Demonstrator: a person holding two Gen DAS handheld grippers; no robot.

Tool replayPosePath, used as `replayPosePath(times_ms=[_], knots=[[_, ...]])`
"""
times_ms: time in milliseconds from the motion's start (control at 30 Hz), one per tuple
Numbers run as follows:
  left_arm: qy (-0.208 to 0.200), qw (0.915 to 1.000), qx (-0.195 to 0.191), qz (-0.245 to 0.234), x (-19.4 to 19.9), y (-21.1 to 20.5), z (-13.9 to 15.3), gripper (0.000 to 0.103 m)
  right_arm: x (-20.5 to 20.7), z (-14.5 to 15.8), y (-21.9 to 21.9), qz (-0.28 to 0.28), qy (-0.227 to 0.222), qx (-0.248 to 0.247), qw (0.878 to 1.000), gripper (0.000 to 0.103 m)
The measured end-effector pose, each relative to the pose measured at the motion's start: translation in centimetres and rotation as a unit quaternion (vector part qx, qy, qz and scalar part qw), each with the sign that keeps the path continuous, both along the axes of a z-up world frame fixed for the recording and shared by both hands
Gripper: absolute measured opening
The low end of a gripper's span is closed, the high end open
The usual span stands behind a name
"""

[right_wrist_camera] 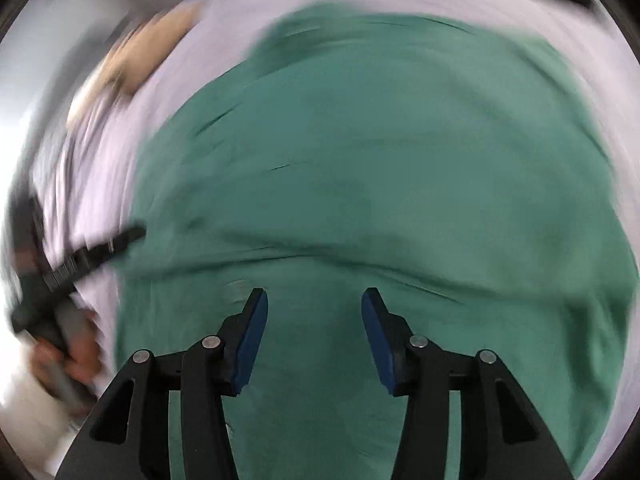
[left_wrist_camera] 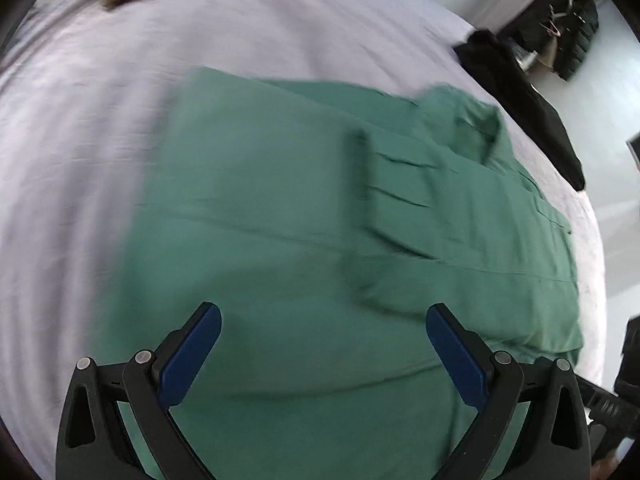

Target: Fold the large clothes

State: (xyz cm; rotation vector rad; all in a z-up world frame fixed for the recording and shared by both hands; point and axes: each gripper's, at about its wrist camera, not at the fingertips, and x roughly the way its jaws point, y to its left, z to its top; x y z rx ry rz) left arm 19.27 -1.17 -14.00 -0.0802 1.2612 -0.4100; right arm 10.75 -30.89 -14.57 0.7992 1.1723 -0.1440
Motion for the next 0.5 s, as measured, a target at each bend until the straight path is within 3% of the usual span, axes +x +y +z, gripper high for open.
replayPosePath(times_ms=[100,167,200,233,267,367,433,500], knots=[[-0.003,0.9999,0.012,-0.010,0.5,-2.8,-1.0,0.103,-4.1,-0.9,-5.9,-0.127,-0.005,0.045,0.991,0.055],[-0.017,0.9991,0.037,-0.015,0.6,-4.1,-1.2,0.103,-5.8,-1.6,-8.9,-0.199,-0.020,0.077,0.977,0.055],[-0.019,0.9988,0.042,-0.015,0.7,-4.4,-1.3,0.103,-6.6,-1.8,-10.2,-0.222,-0.029,0.089,0.970,0.044],[-0.020,0.9986,0.047,-0.015,0.7,-4.7,-1.3,0.103,-7.4,-1.7,-11.2,-0.243,-0.040,0.097,0.964,0.019],[-0.021,0.9984,0.050,-0.015,0.7,-4.8,-1.3,0.103,-8.2,-1.1,-11.9,-0.262,-0.052,0.092,0.959,0.002],[-0.024,0.9972,0.068,-0.021,0.6,-5.4,-1.5,0.103,-9.5,0.2,-12.5,-0.265,-0.062,0.056,0.961,0.002],[-0.029,0.9960,0.081,-0.024,0.7,-6.0,-1.6,0.103,-9.8,-1.0,-11.8,-0.262,-0.035,0.051,0.963,0.002],[-0.035,0.9946,0.095,-0.026,0.8,-7.0,-2.0,0.103,-11.0,-3.3,-11.6,-0.273,-0.014,0.078,0.959,0.002]])
